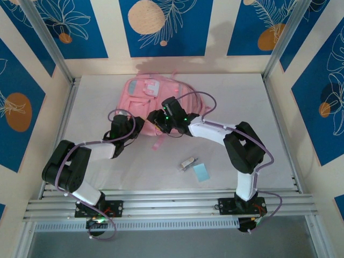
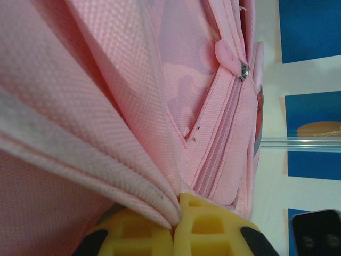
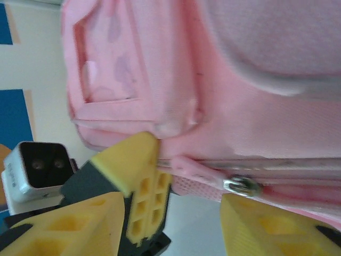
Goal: Pack the student bag
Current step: Zip the student bag at the center of the table.
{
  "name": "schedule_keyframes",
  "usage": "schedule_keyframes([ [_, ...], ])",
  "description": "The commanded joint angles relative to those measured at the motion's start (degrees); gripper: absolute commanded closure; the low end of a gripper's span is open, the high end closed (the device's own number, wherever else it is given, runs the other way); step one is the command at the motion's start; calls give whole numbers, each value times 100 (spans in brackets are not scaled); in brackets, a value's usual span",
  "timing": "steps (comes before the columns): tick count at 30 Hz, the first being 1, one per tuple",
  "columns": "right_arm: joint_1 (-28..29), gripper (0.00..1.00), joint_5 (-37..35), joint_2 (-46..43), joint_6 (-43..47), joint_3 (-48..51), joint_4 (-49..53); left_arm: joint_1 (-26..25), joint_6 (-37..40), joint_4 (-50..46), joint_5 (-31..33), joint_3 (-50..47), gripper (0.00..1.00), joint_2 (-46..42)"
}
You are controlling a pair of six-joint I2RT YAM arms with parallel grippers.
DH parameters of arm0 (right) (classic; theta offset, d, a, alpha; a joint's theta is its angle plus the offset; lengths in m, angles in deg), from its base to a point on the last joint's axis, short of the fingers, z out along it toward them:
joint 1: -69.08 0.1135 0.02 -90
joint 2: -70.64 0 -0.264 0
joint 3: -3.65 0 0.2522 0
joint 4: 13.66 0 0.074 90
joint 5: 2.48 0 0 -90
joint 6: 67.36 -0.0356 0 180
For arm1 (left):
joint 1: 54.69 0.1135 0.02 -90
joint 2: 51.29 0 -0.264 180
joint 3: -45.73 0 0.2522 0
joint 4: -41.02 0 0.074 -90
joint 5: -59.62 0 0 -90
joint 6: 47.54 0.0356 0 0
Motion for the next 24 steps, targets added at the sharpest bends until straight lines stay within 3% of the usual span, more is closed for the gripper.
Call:
schedule_keyframes([
  [1,53,50,-402,50,1187,-422,338,-68,202,183,1,30,97,-20],
  [5,-147,54,-23,415,1924,-664,303,-66,344,75,-73,89,97,-59],
  [8,-193,58,-73,886,2289,-1155,836,-62,417,-17,-109,146,97,-48],
  [12,-228,59,259,1197,2387,-1299,1052,-15,415,24,-157,204,97,5],
  [18,-59,59,1073,510,2201,-255,454,31,437,0,-171,373,98,158],
  [24,4,59,1018,-10,2469,303,714,58,440,-1,-136,428,98,168],
])
